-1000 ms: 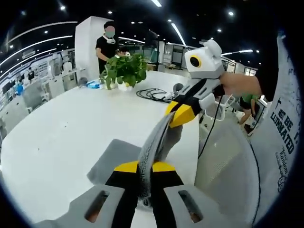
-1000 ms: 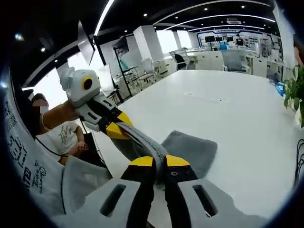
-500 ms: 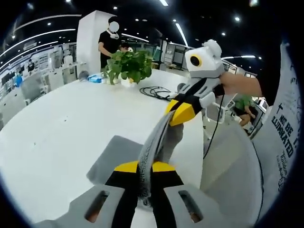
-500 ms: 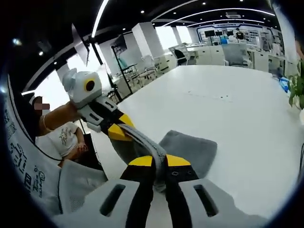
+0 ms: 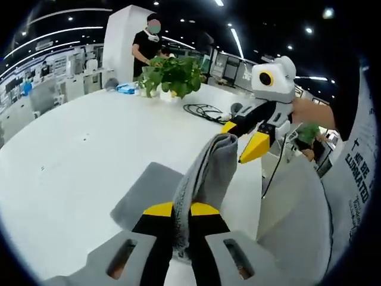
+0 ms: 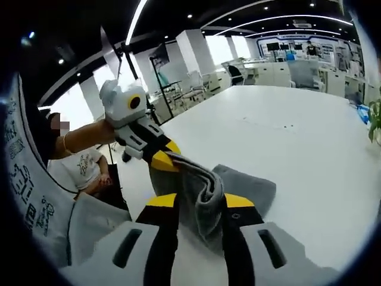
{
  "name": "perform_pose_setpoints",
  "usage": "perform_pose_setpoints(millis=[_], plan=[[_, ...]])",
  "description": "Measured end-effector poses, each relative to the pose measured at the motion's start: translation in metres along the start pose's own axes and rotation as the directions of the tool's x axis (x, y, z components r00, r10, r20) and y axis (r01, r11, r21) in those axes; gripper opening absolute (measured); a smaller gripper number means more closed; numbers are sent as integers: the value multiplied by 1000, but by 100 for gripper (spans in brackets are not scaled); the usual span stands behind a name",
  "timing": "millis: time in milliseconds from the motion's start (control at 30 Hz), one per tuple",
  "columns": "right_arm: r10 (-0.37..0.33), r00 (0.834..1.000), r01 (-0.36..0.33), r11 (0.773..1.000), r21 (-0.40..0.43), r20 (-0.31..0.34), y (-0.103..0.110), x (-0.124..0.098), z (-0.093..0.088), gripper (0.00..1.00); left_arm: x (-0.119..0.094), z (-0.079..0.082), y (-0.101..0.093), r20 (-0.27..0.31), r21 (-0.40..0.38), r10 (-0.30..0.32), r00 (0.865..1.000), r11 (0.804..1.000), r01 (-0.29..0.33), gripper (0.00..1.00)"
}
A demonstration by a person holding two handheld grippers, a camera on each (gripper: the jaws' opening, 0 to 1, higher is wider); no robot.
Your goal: Fold the towel on the table until its edges align and the towel forms a compact rectangular stack.
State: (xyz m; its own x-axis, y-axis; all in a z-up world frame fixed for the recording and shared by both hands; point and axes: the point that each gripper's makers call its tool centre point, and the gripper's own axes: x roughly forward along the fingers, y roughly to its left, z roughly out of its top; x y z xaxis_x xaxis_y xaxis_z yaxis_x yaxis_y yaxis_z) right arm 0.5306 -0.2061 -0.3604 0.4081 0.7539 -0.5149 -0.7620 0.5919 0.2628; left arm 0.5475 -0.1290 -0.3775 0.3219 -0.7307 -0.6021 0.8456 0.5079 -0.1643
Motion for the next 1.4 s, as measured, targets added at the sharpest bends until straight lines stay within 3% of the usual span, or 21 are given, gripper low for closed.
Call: perform_pose_setpoints(millis=[100,267,433,633,733,800,1000,1200,1400], plan=[[-21,1000,21,1000,-15,-9,-4,4,-1,6,1,-1,-2,-11,8,-11,1000,1000,11,7],[-31,1000,31,1000,-3,-3,-7,3,1,4,-2,-7,-1,-22,-17,-24,999,1000,24,10],[-51,998,50,997,57,21,-15,2,3,4,-6,-15,-4,-38,-42,-54,998,998,53,24],[-59,997,55,995,85,41,-16,3,5,4,-9,-32,-9,-79,-17,-38,996,999,37,24],[-63,997,58,994,90,46,-17,3,6,4,-8,-37,-9,-60,-95,-22,998,995,16,24],[-67,997,62,993,97,49,-18,3,7,4,-9,-38,-9,-51,-99,-20,999,995,15,21],[-68,996,61,992,114,60,-19,0,11,4,-13,-31,-7,16,-134,9,1000,991,-6,10],[-60,995,51,992,115,80,-15,-7,17,4,-21,-21,-15,30,-91,11,999,996,-8,9],[-61,994,51,993,105,94,-12,-13,24,4,-30,-7,-14,71,-95,29,997,995,-22,9]])
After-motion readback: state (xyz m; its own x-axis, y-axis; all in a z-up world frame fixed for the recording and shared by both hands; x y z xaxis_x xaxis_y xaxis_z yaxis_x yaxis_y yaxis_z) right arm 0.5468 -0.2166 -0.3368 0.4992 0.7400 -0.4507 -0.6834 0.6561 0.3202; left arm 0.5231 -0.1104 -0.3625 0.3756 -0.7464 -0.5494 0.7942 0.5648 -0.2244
